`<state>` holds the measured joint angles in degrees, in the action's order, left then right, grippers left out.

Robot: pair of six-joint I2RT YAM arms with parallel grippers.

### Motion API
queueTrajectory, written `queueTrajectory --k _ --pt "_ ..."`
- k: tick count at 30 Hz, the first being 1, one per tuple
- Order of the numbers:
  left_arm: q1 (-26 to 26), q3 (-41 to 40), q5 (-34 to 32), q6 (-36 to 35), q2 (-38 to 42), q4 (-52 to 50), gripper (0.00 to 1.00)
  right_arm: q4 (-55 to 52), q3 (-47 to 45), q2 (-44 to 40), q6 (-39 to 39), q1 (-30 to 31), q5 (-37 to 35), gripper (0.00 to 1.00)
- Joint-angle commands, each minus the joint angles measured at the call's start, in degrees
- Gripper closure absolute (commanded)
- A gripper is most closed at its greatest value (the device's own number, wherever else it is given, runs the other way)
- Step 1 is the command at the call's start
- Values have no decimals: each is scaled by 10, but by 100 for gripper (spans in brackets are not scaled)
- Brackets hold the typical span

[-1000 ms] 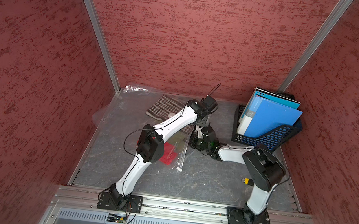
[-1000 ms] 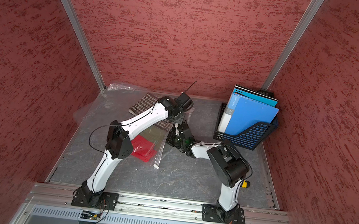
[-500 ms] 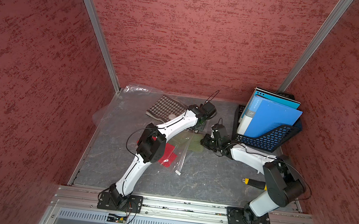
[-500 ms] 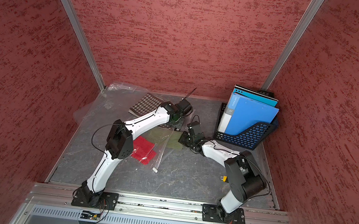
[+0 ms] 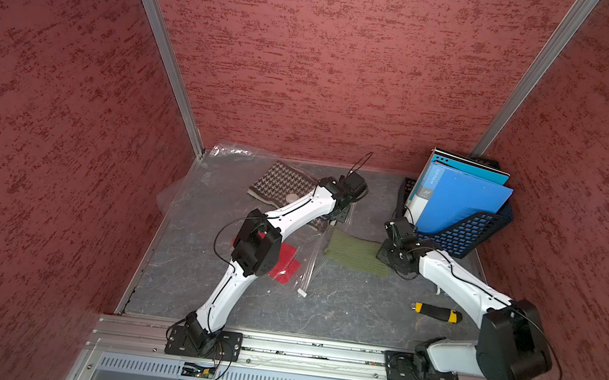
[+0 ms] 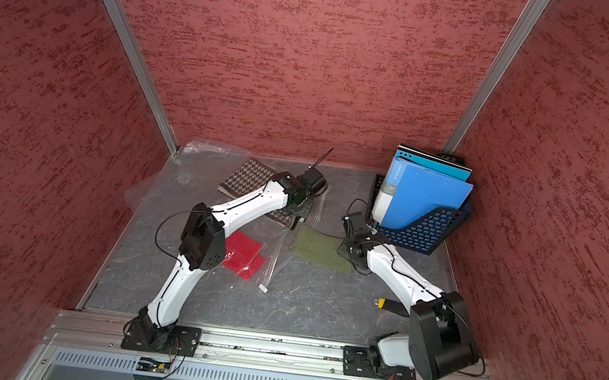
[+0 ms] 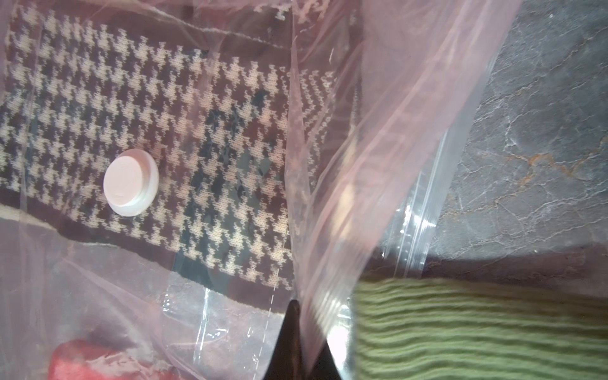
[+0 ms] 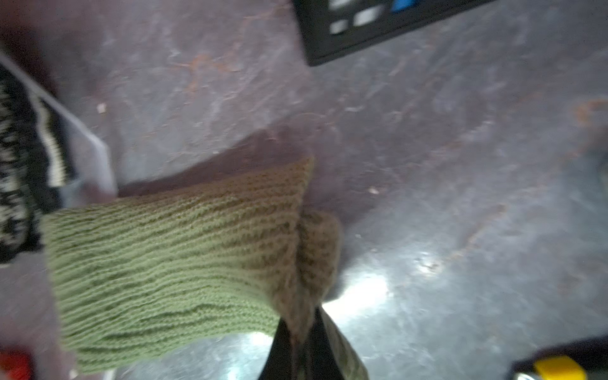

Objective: Take the scarf out of the vacuum bag
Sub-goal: Take out the scarf from the vacuum bag.

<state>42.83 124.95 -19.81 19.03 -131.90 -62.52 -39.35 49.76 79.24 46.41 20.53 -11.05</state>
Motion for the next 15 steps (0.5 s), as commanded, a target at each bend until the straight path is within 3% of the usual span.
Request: queueTrajectory --k 1,6,12,13,15 --pt "2 14 -10 -7 20 2 100 -92 3 -9 42 -26 -90 100" --pt "1 14 -7 -8 23 0 100 -119 8 -21 75 -63 -155 100" --pt "1 26 -4 -11 18 -4 100 -64 16 15 37 -99 -152 100" --pt "1 28 -4 -11 18 -5 100 -62 17 21 32 -99 -151 97" --pt "1 31 -5 -11 17 -7 100 -63 16 28 25 -99 -145 65"
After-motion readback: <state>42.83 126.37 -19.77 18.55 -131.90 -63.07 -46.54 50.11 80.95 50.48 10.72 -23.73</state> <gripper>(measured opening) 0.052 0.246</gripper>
